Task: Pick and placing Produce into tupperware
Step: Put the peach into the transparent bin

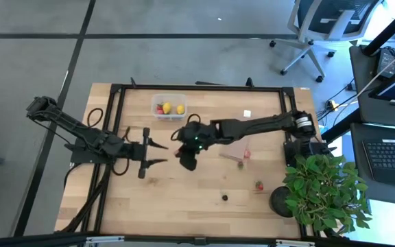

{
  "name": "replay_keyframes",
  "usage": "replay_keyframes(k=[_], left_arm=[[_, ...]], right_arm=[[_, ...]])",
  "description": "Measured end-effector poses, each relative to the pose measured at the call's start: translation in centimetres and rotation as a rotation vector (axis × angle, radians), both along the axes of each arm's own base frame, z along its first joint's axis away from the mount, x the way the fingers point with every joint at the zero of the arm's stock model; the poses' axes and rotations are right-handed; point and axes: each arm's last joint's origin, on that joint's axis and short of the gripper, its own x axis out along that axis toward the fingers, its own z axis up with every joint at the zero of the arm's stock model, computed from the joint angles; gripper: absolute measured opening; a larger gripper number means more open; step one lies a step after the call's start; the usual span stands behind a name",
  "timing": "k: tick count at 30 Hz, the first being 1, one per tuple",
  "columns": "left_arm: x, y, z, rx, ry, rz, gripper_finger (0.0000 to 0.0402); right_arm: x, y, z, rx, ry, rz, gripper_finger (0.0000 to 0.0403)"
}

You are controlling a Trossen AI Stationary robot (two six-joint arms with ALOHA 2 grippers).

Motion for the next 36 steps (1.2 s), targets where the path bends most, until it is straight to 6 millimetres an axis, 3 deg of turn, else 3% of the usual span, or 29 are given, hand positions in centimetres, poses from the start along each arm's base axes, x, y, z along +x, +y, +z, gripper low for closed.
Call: replay_keyframes(k=[2,5,26,36], left_arm=[[0.0,0.3,0.3,0.136,-0.022,0.079,0.0188],[0.1,0.7,0.7,0.188,-0.044,0.169,0.0191],[-0.2,0.1,-0.1,0.181,0.022,0.137,0.0154],[-0.3,0.2,0.0,0.186,0.021,0.202,0.0161]], right_arm=[[0.1,-0.2,1.0,0.016,-0.061,-0.01,0.0079],[0.5,-0.2,1.9,0.025,-0.162,-0.011,0.0079],[0.7,-1.4,2.1,0.012,-0.186,-0.044,0.0079],[1.0,-1.5,2.4,0.01,-0.236,-0.047,0.0079]])
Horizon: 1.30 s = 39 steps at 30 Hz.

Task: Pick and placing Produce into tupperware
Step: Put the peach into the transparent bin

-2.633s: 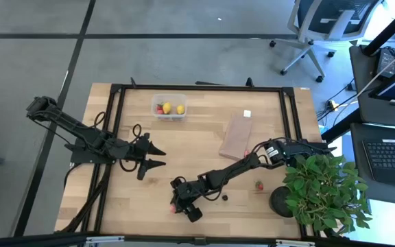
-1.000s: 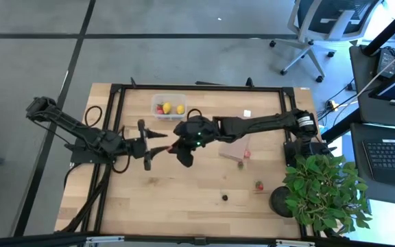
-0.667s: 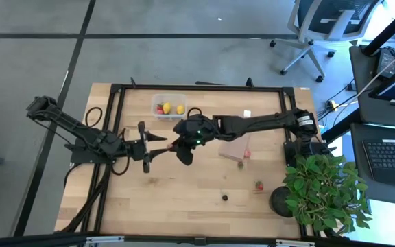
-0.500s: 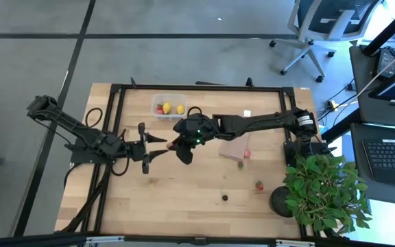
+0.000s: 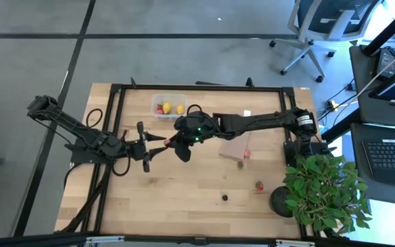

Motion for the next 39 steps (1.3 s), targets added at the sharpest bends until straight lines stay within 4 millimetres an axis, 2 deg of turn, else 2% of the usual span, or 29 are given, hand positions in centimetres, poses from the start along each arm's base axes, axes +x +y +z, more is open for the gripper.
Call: replay_keyframes(k=[11,24,34,39], left_arm=[[0.05,-0.19,-0.08,-0.005,0.011,-0.073,0.018],[0.06,-0.12,0.13,-0.012,-0.012,-0.046,0.0255],[0.07,-0.17,0.16,-0.007,-0.013,-0.061,0.0259],[0.06,-0.1,0.17,-0.004,-0.014,-0.036,0.0244]], right_arm=[[0.14,0.14,0.34,0.004,-0.037,0.013,0.0079],[0.15,0.34,0.4,0.002,-0.043,0.014,0.0079],[0.16,0.44,0.43,0.001,-0.047,0.015,0.0079],[0.21,0.67,0.58,0.002,-0.063,0.019,0.0079]])
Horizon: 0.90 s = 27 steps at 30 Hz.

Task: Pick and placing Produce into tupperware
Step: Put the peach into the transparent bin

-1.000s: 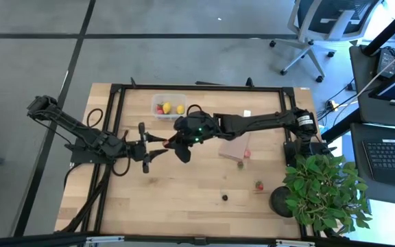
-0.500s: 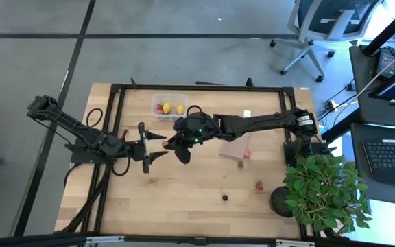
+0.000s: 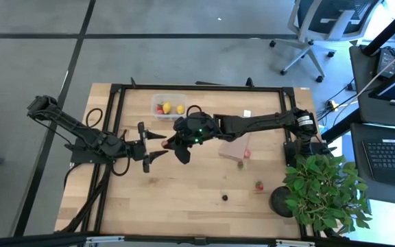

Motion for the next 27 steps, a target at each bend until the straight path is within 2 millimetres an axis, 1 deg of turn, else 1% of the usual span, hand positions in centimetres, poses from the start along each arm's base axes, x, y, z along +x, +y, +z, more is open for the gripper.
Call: replay_keyframes(k=[8,16,19,23,27], left_arm=[[0.0,-0.01,0.01,0.0,-0.001,0.0,0.0185],[0.0,-0.01,0.02,0.002,-0.003,-0.001,0.0109],[0.0,-0.01,0.03,0.003,-0.003,0.001,0.0087],[0.0,-0.01,0.06,0.027,-0.001,0.0,0.0081],[0.0,0.03,0.08,0.038,0.0,0.008,0.0091]], right_arm=[[0.02,0.04,0.04,0.0,-0.005,0.001,0.0079],[0.02,0.02,0.05,0.004,-0.005,-0.001,0.0079],[0.02,0.02,0.04,0.008,-0.003,-0.002,0.008],[0.01,-0.03,0.03,0.048,0.006,-0.019,0.01],[-0.02,-0.15,-0.05,0.027,0.013,-0.011,0.0149]])
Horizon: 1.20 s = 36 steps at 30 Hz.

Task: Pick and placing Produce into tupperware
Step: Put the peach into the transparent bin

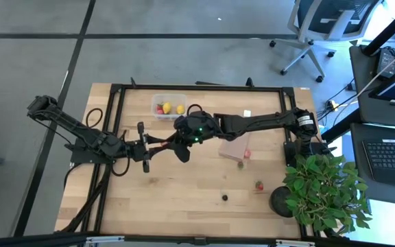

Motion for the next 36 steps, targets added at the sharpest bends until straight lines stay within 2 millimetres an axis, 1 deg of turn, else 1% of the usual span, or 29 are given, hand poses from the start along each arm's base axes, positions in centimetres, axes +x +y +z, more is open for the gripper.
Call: replay_keyframes(k=[5,9,13,15,17,18,20,24,26,28,30,32,36], left_arm=[[0.0,0.0,0.0,0.007,0.0,0.012,0.0084],[0.0,0.1,0.0,0.008,-0.001,0.03,0.0077],[-0.1,0.3,0.3,-0.002,-0.026,0.107,0.0083],[-0.1,0.4,0.2,0.006,-0.017,0.13,0.0087],[-0.1,0.5,0.2,0.009,-0.016,0.157,0.0087],[-0.1,0.6,0.2,0.009,-0.02,0.181,0.0085],[0.0,1.0,0.3,0.009,-0.024,0.228,0.0081],[0.3,2.7,0.2,-0.017,-0.037,0.376,0.0076],[0.5,4.2,0.2,-0.102,-0.083,0.472,0.0079],[0.6,5.8,0.2,-0.215,-0.148,0.557,0.0085],[0.8,7.2,0.0,-0.321,-0.192,0.57,0.0089],[0.9,8.6,-0.2,-0.423,-0.205,0.534,0.0089],[0.8,11.0,-1.2,-0.562,-0.168,0.527,0.0086]], right_arm=[[-0.1,-0.5,-0.2,0.021,0.036,-0.021,0.0226],[-0.1,-1.2,-0.3,0.033,0.046,0.0,0.0267],[-0.6,-1.5,-0.4,0.04,0.086,0.071,0.0285],[-1.2,-1.4,0.3,0.033,0.092,0.088,0.0287],[-1.9,-1.5,1.6,0.015,0.069,0.091,0.0287],[-2.5,-1.6,1.9,0.004,0.093,0.084,0.0287],[-3.3,-1.8,2.0,-0.011,0.16,0.07,0.0288],[-5.0,-1.9,0.7,-0.059,0.382,0.024,0.0288],[-5.7,-1.9,0.3,-0.055,0.468,0.02,0.0288],[-6.4,-2.0,-0.5,-0.058,0.561,0.018,0.0288],[-6.7,-2.0,-1.6,-0.059,0.614,0.019,0.0288],[-7.1,-2.0,-2.7,-0.061,0.662,0.022,0.0288],[-7.8,-2.0,-4.8,-0.079,0.722,0.043,0.0288]])
